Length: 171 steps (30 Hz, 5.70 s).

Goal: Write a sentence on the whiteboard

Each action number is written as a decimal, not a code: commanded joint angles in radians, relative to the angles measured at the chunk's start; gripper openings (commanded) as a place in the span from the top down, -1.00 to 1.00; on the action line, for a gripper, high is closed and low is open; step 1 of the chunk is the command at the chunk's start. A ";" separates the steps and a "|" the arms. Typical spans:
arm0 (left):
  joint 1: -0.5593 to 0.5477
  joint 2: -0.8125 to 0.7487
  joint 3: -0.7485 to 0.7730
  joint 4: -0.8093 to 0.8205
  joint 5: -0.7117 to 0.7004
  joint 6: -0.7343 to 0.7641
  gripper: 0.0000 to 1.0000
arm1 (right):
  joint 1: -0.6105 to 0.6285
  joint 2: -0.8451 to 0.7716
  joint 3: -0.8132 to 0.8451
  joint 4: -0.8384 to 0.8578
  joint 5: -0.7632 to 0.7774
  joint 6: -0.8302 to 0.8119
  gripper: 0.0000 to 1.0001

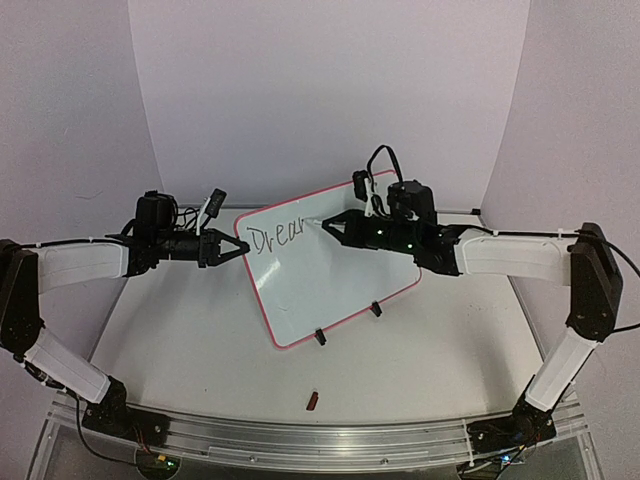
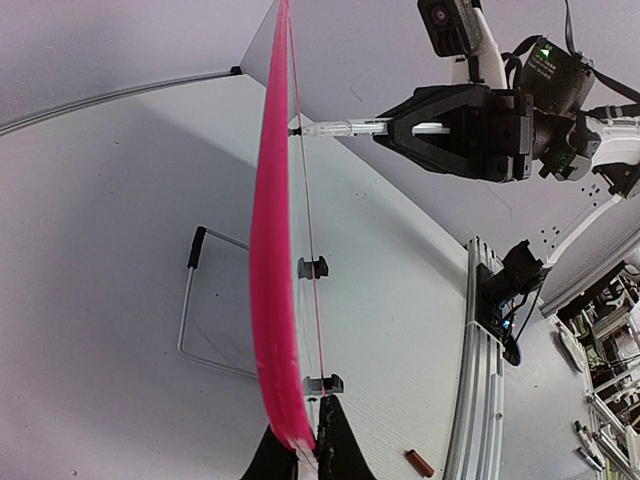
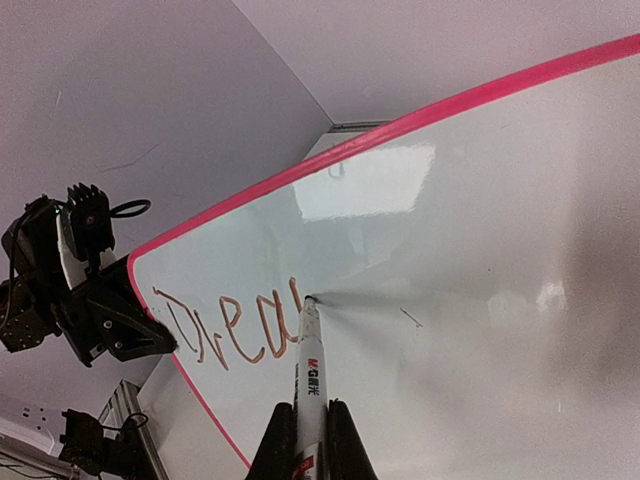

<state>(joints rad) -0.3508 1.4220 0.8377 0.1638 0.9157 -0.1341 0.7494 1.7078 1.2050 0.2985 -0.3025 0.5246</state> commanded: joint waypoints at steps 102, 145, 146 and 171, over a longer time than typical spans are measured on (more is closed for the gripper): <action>-0.036 0.006 0.012 -0.065 -0.029 0.121 1.00 | -0.035 -0.096 -0.050 0.055 0.096 0.010 1.00; -0.039 0.003 0.015 -0.073 -0.035 0.126 1.00 | -0.043 -0.107 -0.122 0.033 0.130 0.011 1.00; -0.039 0.003 0.014 -0.073 -0.035 0.126 1.00 | -0.043 -0.108 -0.123 0.030 0.131 0.010 1.00; -0.042 0.010 0.017 -0.072 -0.036 0.128 1.00 | -0.042 -0.108 -0.145 0.073 0.001 0.015 1.00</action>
<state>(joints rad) -0.3630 1.4223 0.8452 0.1551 0.9077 -0.1265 0.7113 1.6299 1.0656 0.3196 -0.2640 0.5389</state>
